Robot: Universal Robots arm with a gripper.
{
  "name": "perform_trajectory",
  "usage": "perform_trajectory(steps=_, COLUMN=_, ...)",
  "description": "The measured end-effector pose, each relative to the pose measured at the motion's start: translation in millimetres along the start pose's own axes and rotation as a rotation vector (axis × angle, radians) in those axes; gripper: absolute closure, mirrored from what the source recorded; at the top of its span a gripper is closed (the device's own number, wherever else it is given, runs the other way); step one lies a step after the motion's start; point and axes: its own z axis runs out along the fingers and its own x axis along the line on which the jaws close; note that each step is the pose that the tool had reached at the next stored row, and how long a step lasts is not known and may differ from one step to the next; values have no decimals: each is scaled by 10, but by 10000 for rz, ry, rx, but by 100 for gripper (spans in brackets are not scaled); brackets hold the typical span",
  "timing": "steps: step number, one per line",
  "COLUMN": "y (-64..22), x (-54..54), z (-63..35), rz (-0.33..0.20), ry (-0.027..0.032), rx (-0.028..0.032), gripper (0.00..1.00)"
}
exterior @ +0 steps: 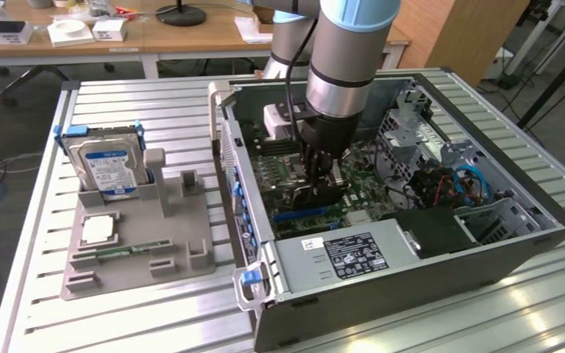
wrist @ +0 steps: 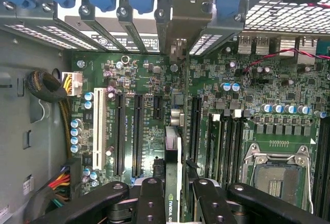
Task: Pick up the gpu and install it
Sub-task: 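Insert the gpu into the slot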
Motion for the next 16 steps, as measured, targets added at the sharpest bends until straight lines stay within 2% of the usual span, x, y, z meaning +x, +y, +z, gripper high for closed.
perform_trajectory(steps=6, y=-1, x=1, z=0, rz=70, ry=3, rx=-1, gripper=74)
perform_trajectory(steps=10, y=-2, x=2, z=0, rz=151, ry=37, rx=-2, gripper=74)
perform_trajectory(steps=16, y=-1, x=1, z=1, rz=182, ry=38, rx=-2, gripper=74)
